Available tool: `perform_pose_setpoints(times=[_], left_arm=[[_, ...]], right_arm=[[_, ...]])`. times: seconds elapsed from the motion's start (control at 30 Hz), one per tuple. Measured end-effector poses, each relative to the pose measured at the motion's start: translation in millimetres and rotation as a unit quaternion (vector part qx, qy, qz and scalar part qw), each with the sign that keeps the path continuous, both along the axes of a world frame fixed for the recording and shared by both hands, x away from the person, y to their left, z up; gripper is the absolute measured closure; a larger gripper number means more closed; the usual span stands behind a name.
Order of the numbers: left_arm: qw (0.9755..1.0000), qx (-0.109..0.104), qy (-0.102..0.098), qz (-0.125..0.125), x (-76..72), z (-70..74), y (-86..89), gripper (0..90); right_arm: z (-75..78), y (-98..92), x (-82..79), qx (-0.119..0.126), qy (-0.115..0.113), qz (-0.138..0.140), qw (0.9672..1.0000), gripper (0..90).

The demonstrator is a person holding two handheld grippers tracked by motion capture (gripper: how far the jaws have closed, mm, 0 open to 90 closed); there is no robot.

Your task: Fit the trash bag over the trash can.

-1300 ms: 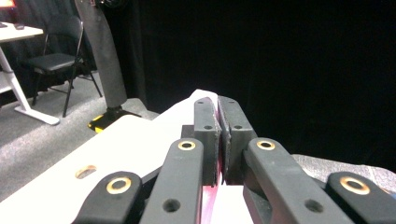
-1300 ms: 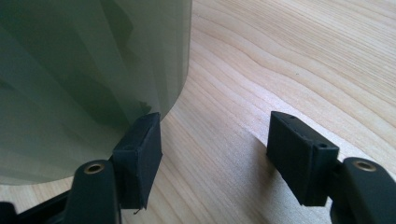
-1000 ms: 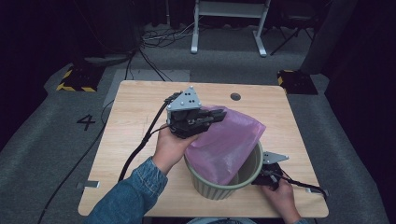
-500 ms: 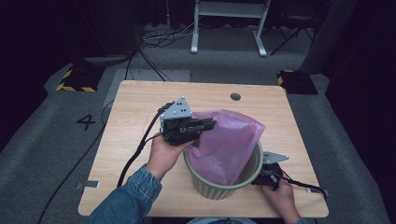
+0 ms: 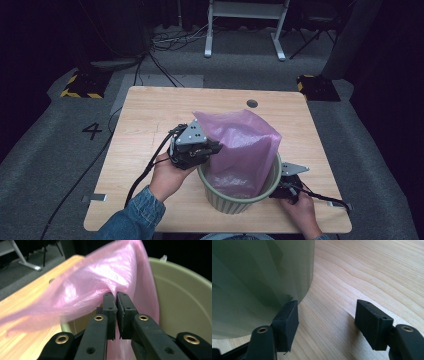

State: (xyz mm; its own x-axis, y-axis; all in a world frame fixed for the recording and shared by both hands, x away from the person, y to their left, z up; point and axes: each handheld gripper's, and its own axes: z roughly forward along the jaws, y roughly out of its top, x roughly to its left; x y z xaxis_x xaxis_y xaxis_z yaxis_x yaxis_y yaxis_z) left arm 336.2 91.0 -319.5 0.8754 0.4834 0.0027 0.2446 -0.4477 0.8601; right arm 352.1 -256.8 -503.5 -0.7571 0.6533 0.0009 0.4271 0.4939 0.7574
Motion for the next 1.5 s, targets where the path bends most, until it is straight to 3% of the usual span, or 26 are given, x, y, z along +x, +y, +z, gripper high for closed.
perform_pose_setpoints(times=[0.33,0.47,0.63,0.83,0.93,1.03,1.23,1.3,1.5], left_arm=[[0.9990,0.034,0.027,-0.010,-5.7,-8.1,1.1,85.7],[0.9981,0.059,0.018,-0.008,-6.6,-10.9,3.1,85.6],[0.9978,0.055,0.032,-0.019,-5.4,-14.2,5.0,85.4],[0.9983,0.041,0.037,-0.021,-3.7,-17.1,5.8,84.3],[0.9986,0.031,0.035,-0.023,-3.4,-18.6,6.9,84.2],[0.9987,0.036,0.029,-0.021,-3.7,-18.7,6.0,84.2],[0.9986,0.040,0.024,-0.023,-4.3,-19.7,3.1,84.2],[0.9986,0.042,0.023,-0.022,-4.7,-19.7,2.6,84.1],[0.9985,0.043,0.024,-0.024,-2.6,-17.4,3.1,82.6]], right_arm=[[0.1,-0.3,0.3,0.001,0.001,0.002,1.0000,35.4],[0.0,-1.1,0.5,0.001,0.000,0.004,1.0000,35.6],[1.2,-2.9,-3.4,-0.001,-0.006,0.016,0.9999,49.4],[9.6,-8.0,-6.9,0.010,-0.016,0.014,0.9997,52.2],[18.1,-14.7,-7.5,0.018,-0.014,0.002,0.9997,52.2],[28.8,-23.4,-7.1,0.027,-0.013,-0.008,0.9995,52.0],[61.8,-47.0,-6.3,0.076,-0.004,-0.027,0.9967,51.6],[76.3,-51.9,-6.7,0.087,-0.010,-0.033,0.9956,50.5],[114.4,-50.9,-11.4,0.077,-0.039,-0.023,0.9960,49.3]])
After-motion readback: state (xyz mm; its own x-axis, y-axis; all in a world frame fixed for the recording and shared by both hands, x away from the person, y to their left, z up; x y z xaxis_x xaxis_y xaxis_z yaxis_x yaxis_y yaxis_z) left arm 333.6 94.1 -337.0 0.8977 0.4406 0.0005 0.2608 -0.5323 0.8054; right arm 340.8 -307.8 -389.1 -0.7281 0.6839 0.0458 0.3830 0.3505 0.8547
